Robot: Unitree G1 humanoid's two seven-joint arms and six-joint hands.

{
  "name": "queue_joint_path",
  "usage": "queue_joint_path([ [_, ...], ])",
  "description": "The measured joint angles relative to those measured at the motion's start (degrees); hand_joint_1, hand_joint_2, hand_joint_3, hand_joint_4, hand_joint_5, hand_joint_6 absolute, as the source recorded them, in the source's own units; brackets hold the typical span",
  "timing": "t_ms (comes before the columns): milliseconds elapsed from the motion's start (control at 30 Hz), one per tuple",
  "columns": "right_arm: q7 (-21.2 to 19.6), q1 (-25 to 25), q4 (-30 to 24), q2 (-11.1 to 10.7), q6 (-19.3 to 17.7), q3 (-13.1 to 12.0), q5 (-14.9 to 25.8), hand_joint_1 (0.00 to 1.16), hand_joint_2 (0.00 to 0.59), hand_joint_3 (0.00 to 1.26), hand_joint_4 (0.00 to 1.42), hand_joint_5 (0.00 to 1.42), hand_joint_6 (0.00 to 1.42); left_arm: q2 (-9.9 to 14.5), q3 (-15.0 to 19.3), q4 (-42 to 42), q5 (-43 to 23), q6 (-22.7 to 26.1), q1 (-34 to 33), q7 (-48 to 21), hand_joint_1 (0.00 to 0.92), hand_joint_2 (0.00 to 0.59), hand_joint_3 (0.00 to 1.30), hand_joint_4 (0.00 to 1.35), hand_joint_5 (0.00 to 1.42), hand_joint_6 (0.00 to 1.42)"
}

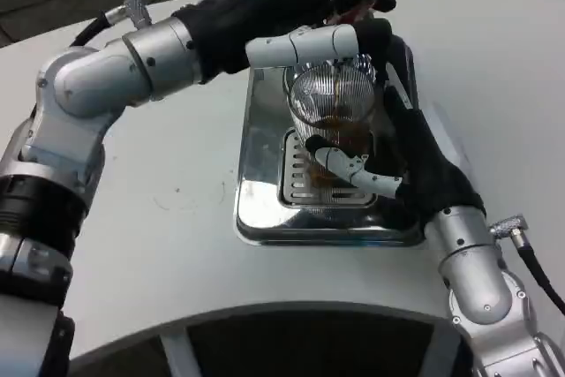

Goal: Grasp the cup under the faucet to collect the drink, then remove the cup.

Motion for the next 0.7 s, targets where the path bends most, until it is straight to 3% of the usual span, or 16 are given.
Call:
queue_joint_path([
  [700, -0.42, -1.57, 3.31, 0.20, -1.23, -0.71, 2.40, 0.75, 0.218, 0.00, 0.00, 0.04, 0.00, -0.14, -0.60, 1.29, 0.32, -0.57, -1.13, -0.04, 0.000, 0.081, 0.15, 0.04, 0.11, 0.04],
])
